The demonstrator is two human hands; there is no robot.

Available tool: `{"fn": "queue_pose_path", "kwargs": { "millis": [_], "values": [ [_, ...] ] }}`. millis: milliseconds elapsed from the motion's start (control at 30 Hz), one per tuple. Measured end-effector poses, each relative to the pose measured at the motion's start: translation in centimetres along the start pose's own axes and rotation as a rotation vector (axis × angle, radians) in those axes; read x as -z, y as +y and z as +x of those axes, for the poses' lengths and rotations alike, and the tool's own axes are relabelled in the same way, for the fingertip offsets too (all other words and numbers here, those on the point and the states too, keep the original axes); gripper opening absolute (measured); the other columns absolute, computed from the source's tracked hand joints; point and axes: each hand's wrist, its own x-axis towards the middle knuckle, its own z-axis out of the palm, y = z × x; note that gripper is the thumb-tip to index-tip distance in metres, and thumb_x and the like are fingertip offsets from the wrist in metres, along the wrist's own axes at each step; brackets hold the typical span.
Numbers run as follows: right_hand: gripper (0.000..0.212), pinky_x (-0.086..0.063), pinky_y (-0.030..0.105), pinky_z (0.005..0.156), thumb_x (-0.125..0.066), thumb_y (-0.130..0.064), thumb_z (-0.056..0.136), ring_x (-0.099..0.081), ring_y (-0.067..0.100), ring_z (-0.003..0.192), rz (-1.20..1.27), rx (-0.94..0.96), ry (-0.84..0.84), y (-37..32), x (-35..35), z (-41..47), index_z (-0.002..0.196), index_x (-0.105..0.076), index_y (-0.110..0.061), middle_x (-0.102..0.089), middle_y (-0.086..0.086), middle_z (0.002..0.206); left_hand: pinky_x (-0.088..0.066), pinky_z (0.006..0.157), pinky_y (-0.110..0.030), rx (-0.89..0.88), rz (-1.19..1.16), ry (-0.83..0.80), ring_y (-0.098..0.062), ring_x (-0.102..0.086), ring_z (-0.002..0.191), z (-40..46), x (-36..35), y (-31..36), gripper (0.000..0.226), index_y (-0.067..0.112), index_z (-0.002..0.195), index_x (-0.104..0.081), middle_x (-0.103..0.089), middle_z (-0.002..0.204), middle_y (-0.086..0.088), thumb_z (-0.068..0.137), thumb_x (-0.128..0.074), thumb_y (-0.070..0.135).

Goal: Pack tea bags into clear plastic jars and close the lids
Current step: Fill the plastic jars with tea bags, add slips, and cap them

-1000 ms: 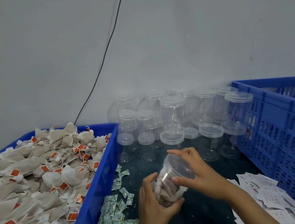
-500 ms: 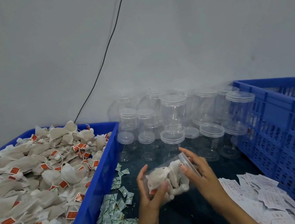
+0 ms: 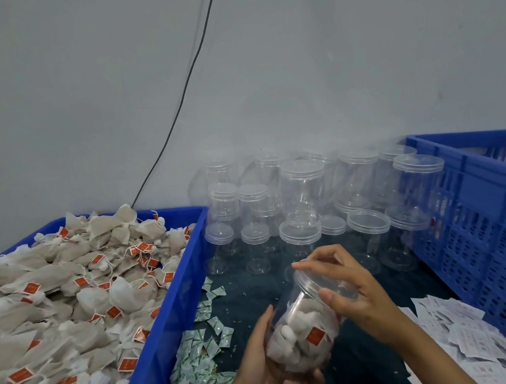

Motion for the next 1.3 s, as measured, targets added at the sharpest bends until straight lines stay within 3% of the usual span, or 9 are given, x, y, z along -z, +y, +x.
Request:
{"fn": "queue_pose_path", "kwargs": {
  "millis": [267,500,633,733,867,933,1033,1133,1300],
  "values": [
    [0.039,-0.043,0.018,0.097,-0.056,-0.046,0.079,-0.048,0.008,0.116,0.002,-0.054,-0.088,-1.0,0.2,1.4,0.116,-0.065,-0.047,-0.048,-0.004,0.115,-0.048,0.039,-0.026,0.057,-0.068,-0.005,-0.03,-0.056,0.053,1.1,1.0,-0.3,0.082,-0.006,0.114,-0.063,-0.057,0.093,-0.031,0.082,-0.048,0.068],
    [0.028,-0.042,0.008,0.077,-0.053,-0.039,0.095,-0.051,0.0,0.093,-0.114,-0.304,0.144,-0.8,-3.0,2.0,0.11,-0.049,-0.062,-0.042,-0.002,0.11,-0.053,0.055,-0.03,-0.327,0.006,0.208,-0.025,-0.063,0.071,1.7,0.7,0.0,0.062,0.002,0.096,-0.075,-0.065,0.1,-0.024,0.074,-0.06,0.058],
    [0.037,-0.036,0.003,0.079,-0.049,-0.06,0.089,-0.041,-0.009,0.118,0.041,-0.345,-0.021,-1.2,-1.9,1.6,0.125,-0.042,-0.063,-0.035,-0.012,0.131,-0.052,0.058,-0.032,-0.364,-0.01,0.23,-0.027,-0.063,0.072,1.4,0.5,0.1,0.059,0.003,0.092,-0.077,-0.065,0.098,-0.024,0.073,-0.061,0.056],
    [0.048,-0.038,0.0,0.086,-0.054,-0.043,0.091,-0.037,-0.014,0.125,0.075,-0.249,-0.178,-1.4,-0.1,1.2,0.136,-0.042,-0.054,-0.036,-0.02,0.14,-0.051,0.053,-0.03,-0.342,-0.026,0.238,-0.028,-0.059,0.066,1.3,0.5,0.1,0.067,-0.003,0.1,-0.071,-0.063,0.095,-0.026,0.07,-0.062,0.057],
    [0.042,-0.041,0.02,0.099,-0.055,-0.05,0.089,-0.047,0.009,0.119,-0.104,-0.362,-0.041,-0.8,-0.5,1.4,0.13,-0.045,-0.049,-0.041,0.002,0.129,-0.049,0.061,-0.03,-0.403,0.101,0.291,-0.021,-0.061,0.072,1.5,0.3,-0.3,0.065,0.003,0.111,-0.067,-0.067,0.094,-0.019,0.077,-0.055,0.057],
    [0.063,-0.041,0.033,0.104,-0.047,-0.069,0.079,-0.046,0.017,0.121,-0.141,-0.476,-0.018,-0.7,-0.5,1.4,0.136,-0.041,-0.043,-0.035,0.005,0.134,-0.047,0.065,-0.03,-0.438,0.161,0.315,-0.019,-0.06,0.075,1.5,0.1,-0.5,0.062,0.006,0.114,-0.065,-0.068,0.093,-0.016,0.078,-0.053,0.055],
    [0.057,-0.03,0.027,0.108,-0.046,-0.068,0.086,-0.025,0.002,0.137,0.013,-0.379,-0.127,-0.7,-0.2,0.8,0.139,-0.03,-0.055,-0.018,-0.017,0.149,-0.046,0.061,-0.031,-0.438,0.159,0.29,-0.021,-0.06,0.07,1.4,0.0,-0.6,0.058,0.006,0.103,-0.071,-0.067,0.09,-0.019,0.077,-0.054,0.056],
    [0.044,-0.035,0.018,0.102,-0.05,-0.055,0.091,-0.033,-0.012,0.13,0.033,-0.274,-0.106,-0.8,-0.2,0.5,0.134,-0.039,-0.058,-0.037,-0.023,0.142,-0.046,0.062,-0.032,-0.447,0.19,0.307,-0.023,-0.06,0.075,1.4,-0.1,-0.7,0.061,0.005,0.105,-0.07,-0.068,0.094,-0.02,0.078,-0.053,0.057],
    [0.066,-0.035,0.031,0.104,-0.036,-0.072,0.081,-0.043,0.009,0.126,-0.125,-0.468,0.039,-0.4,-0.7,1.4,0.138,-0.04,-0.04,-0.046,-0.004,0.138,-0.049,0.057,-0.027,-0.653,0.407,0.39,-0.018,-0.065,0.084,1.6,-0.6,-1.3,0.071,0.021,0.122,-0.055,-0.068,0.111,-0.014,0.065,-0.061,0.064]
  ]
}}
